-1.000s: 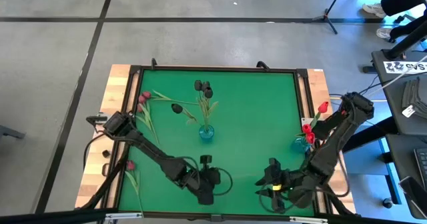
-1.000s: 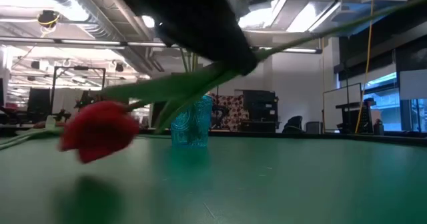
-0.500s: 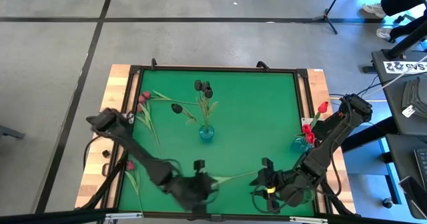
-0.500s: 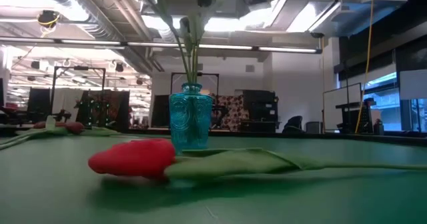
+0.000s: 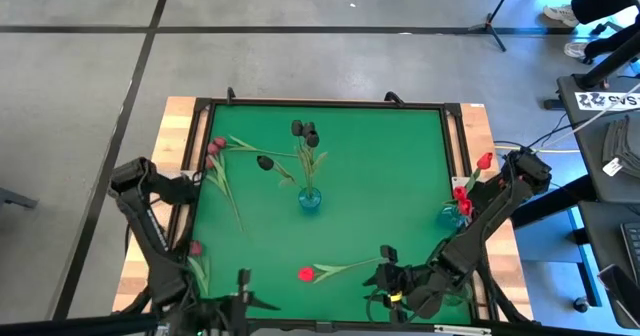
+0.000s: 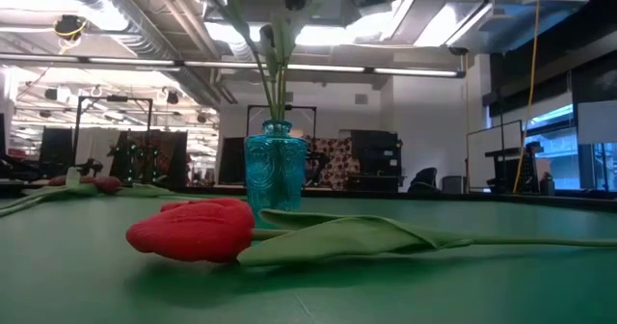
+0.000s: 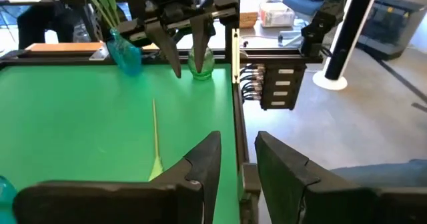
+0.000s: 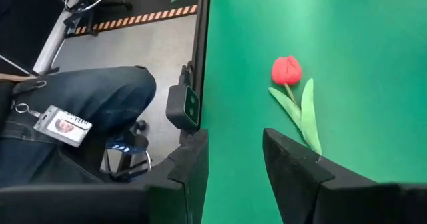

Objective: Sort flowers into vase by color
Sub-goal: Put the red flower into the right blue vase

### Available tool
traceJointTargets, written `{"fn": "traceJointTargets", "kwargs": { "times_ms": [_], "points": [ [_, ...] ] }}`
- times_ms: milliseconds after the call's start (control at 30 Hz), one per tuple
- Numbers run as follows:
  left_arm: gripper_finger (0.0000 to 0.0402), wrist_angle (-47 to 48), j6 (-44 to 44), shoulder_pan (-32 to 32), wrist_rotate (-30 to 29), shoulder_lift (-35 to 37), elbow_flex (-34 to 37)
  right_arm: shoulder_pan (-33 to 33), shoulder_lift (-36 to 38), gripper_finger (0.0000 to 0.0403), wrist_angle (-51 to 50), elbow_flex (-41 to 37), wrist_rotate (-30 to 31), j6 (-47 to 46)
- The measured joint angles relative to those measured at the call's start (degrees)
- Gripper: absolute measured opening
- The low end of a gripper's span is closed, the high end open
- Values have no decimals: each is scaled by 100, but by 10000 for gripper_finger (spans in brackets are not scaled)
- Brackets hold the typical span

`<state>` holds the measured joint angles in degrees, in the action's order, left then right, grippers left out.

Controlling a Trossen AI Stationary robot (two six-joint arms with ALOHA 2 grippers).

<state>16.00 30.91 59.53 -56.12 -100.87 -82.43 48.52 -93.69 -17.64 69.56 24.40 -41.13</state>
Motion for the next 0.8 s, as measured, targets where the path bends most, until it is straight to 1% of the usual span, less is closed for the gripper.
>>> {"fn": "traceJointTargets", "kwargs": {
  "times_ms": [67, 133, 267, 367, 467, 500, 633, 800],
  "points": [
    [90, 7, 167, 89, -110, -3, 7, 65, 0, 143, -21, 0, 92, -172],
    [90, 4, 263, 156, -290, -2, 7, 221, 0, 143, -110, 0, 406, -607],
    [90, 12, 309, 220, -439, -3, 7, 833, -30, 143, -66, 0, 1301, -893],
    [90, 22, 309, 212, -446, -3, 7, 1280, -55, 143, -289, 0, 1928, -1267],
    [90, 24, 306, 166, -449, -3, 7, 1484, -200, 143, -566, 7, 2679, -1744],
    [90, 28, 309, 146, -448, -3, 7, 1514, -269, 143, -626, 1, 2803, -1885],
    [90, 37, 304, 60, -449, -3, 7, 1406, -599, 143, -451, 0, 2806, -2018],
    [90, 172, 300, -41, -444, -3, 7, 1084, -1057, 143, -170, 0, 2692, -1862]
  ]
}}
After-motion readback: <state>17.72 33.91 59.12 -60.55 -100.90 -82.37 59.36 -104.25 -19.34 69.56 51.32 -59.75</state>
